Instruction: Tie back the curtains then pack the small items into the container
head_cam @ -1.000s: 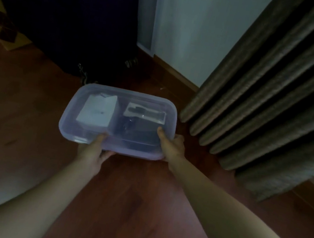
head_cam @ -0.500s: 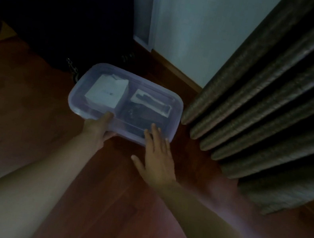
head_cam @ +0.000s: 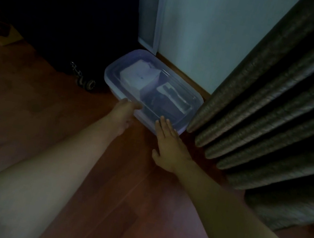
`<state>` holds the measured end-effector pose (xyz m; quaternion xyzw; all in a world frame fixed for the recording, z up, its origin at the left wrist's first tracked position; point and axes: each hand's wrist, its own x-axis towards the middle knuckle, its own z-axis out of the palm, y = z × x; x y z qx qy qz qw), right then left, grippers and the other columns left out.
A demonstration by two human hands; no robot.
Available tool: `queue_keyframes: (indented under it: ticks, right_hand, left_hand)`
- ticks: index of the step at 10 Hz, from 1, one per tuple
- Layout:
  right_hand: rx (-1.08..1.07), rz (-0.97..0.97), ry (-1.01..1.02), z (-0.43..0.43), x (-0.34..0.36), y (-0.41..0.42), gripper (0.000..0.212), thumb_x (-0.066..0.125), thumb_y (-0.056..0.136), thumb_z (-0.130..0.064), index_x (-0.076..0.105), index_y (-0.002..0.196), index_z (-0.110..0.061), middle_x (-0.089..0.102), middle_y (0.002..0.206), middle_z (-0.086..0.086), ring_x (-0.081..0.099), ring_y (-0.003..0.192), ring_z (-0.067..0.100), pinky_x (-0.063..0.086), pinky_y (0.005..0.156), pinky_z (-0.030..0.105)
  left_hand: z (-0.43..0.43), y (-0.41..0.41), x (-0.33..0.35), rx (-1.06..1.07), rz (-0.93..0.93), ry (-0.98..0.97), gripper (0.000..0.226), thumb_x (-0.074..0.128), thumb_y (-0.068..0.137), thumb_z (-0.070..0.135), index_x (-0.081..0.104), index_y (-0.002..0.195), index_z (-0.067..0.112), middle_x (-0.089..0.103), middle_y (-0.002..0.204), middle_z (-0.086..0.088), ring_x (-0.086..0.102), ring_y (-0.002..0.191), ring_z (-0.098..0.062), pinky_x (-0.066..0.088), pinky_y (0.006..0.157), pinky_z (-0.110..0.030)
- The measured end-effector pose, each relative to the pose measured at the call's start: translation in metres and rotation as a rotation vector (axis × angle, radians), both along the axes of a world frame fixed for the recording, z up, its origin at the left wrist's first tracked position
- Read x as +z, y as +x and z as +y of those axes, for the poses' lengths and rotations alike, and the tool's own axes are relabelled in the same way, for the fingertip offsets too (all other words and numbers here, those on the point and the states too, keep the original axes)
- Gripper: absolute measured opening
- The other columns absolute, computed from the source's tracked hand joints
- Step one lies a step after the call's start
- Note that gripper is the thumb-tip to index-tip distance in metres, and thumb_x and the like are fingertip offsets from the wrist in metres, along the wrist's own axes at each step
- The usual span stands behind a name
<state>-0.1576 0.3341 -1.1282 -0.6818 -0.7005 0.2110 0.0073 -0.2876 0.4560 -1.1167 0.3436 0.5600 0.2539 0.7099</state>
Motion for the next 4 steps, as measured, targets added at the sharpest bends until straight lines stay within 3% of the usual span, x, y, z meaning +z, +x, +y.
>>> queue_keyframes:
  ticks: [1,2,3,4]
  right_hand:
    - [0.03,-0.013,-0.035,0.003,0.003,0.003,0.086,0.054,0.09,-0.022,-0.008,0.148,-0.006,-0.016,0.157,0.01,-0.013,0.145,0.021,-0.005,0.115,0.03]
    - [0.031,-0.044,-0.086,0.001,0.01,0.005,0.084,0.05,0.093,-0.032,-0.008,0.148,-0.005,-0.016,0.157,0.012,-0.013,0.145,0.023,0.0,0.119,0.036]
    - [-0.005,-0.038,-0.106,-0.004,0.027,0.005,0.076,0.038,0.097,-0.04,-0.005,0.148,-0.004,-0.014,0.157,0.012,-0.011,0.146,0.023,0.002,0.119,0.038]
    - [-0.074,-0.01,-0.066,-0.012,0.06,0.004,0.069,0.029,0.099,-0.042,0.001,0.148,-0.003,-0.002,0.159,0.013,-0.003,0.147,0.022,0.003,0.119,0.038]
  left_hand:
    - [0.003,0.0,0.002,-0.1,0.082,0.012,0.053,0.061,0.08,0.018,0.046,0.131,0.016,0.054,0.131,-0.007,0.05,0.122,-0.028,0.036,0.108,-0.046]
    - [-0.004,-0.002,0.013,-0.13,0.128,0.071,0.043,0.052,0.092,0.024,0.044,0.134,0.018,0.053,0.133,-0.003,0.055,0.111,-0.022,0.043,0.099,-0.036]
    - [-0.016,-0.002,0.03,-0.15,0.204,0.172,0.049,0.041,0.099,0.025,0.029,0.146,0.018,0.044,0.139,0.004,0.051,0.117,-0.019,0.041,0.092,-0.023]
    - [-0.041,-0.002,0.068,-0.22,0.401,0.256,0.051,0.027,0.102,0.029,0.015,0.15,0.018,0.033,0.151,-0.01,0.041,0.128,-0.023,0.031,0.089,-0.021]
